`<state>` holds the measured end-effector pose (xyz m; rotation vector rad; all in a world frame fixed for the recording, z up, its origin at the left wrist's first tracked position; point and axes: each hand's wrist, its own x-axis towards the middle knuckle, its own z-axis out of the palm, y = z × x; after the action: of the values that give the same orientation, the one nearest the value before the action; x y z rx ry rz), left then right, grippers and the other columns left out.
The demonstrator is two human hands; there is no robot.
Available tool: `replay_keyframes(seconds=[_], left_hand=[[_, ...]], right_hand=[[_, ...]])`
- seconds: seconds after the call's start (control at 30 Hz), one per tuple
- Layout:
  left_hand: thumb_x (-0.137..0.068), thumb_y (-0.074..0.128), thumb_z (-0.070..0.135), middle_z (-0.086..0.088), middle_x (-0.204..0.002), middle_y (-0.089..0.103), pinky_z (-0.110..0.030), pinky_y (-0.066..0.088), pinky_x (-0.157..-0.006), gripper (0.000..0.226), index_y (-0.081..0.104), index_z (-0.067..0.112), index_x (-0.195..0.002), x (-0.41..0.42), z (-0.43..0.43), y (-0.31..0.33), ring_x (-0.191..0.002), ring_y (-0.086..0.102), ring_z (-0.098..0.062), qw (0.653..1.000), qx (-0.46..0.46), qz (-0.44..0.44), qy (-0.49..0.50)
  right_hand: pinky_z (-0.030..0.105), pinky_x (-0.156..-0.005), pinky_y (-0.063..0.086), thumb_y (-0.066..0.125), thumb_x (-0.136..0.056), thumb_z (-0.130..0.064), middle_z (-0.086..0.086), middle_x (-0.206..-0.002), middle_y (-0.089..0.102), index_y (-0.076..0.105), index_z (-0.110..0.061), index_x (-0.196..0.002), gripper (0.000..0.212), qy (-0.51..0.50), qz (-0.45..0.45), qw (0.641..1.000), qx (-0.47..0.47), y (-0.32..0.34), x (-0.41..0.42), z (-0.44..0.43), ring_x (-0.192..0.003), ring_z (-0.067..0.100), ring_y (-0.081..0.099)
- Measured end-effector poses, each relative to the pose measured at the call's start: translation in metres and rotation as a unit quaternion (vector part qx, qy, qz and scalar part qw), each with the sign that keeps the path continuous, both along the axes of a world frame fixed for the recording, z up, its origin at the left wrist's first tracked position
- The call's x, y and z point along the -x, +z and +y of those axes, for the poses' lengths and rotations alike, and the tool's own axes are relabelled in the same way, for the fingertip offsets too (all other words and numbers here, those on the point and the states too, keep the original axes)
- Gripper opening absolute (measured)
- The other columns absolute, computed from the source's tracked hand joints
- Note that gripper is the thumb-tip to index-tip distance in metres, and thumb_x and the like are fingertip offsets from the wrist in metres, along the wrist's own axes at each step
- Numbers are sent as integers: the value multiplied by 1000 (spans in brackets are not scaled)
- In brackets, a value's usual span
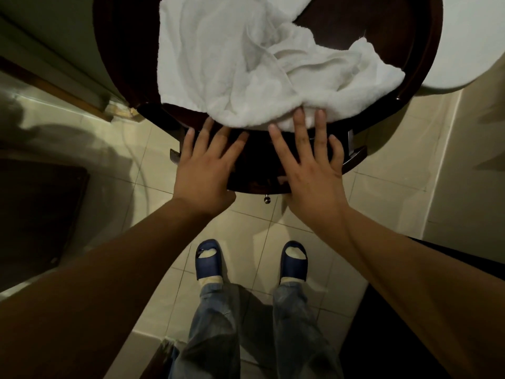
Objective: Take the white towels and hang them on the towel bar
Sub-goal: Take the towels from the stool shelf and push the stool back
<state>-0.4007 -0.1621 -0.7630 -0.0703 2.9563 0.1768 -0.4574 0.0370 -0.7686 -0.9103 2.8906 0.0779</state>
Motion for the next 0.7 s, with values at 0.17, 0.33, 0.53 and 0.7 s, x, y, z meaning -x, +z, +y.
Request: replay_keyframes(seconds=[0.17, 0.33, 0.53, 0.7], left_hand=[[-70, 84, 29, -5, -139, 57, -58, 36, -111, 81, 51, 26, -144, 14, -9, -5, -136, 43, -37, 998, 3, 54, 13], [-76, 81, 30, -1, -117, 68, -49, 51, -91, 55, 67, 29, -130, 25, -13, -10, -117, 56, -34, 992, -21, 121, 32], [-78, 79, 32, 4, -93, 69, -35, 52, -59, 28, 78, 27, -106, 35, -15, -19, -106, 61, -28, 979, -39, 199, 29], [-79, 78, 28, 3, -90, 69, -29, 48, -56, 23, 78, 24, -102, 35, -14, -25, -106, 61, -27, 975, -36, 219, 17]], right_hand=[[61, -118, 20, 82, -68, -17, 15, -171, 2, 13, -28, -161, 116, -29, -9, 1000, -1, -6, 20, -9, -156, 43, 0], [60, -116, 20, 78, -77, -19, 15, -168, 17, 23, -31, -158, 98, -65, -23, 998, 6, -11, 33, -20, -154, 45, 12], [57, -113, 25, 75, -81, -20, 13, -154, 42, 36, -34, -152, 82, -64, 7, 998, 16, -9, 44, -20, -148, 44, 28], [53, -110, 29, 75, -77, -20, 13, -140, 50, 46, -34, -143, 73, -65, 25, 997, 25, -9, 46, -24, -139, 43, 40]])
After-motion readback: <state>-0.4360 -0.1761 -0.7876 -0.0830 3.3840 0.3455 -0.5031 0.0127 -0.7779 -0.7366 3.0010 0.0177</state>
